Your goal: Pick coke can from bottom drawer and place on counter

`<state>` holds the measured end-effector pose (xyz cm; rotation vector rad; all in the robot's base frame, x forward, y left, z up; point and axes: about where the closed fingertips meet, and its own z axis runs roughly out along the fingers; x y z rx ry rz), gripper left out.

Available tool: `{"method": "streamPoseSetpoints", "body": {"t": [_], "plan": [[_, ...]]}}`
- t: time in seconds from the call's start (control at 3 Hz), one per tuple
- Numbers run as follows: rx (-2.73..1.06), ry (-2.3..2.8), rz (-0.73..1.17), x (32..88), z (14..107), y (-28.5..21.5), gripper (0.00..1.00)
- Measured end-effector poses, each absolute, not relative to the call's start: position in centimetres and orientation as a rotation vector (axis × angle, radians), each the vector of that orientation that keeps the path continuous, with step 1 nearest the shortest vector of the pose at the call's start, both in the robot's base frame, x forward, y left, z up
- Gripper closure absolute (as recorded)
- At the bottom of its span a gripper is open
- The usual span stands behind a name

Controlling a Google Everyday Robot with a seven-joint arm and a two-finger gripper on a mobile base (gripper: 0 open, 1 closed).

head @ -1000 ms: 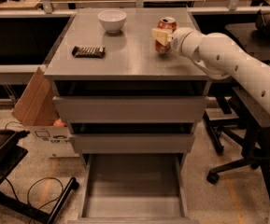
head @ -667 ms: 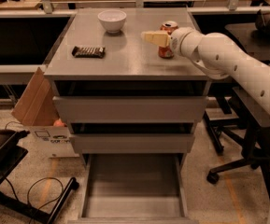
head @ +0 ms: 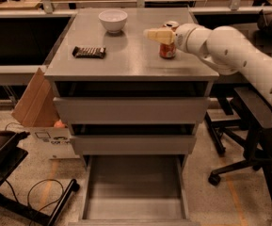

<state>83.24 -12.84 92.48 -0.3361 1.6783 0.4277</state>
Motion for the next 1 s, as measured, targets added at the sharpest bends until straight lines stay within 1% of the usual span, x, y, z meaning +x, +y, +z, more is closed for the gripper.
{"method": "streamPoseSetpoints", "body": {"t": [0.33, 0.67, 1.0], "plan": [[-0.398, 1.707, 0.395, 79.4, 96.8, -18.1, 0.0], [-0.469, 1.732, 0.338, 72.1, 103.1, -22.9, 0.0], [-0.56, 1.748, 0.268, 63.9, 107.4, -24.6, 0.0]]}}
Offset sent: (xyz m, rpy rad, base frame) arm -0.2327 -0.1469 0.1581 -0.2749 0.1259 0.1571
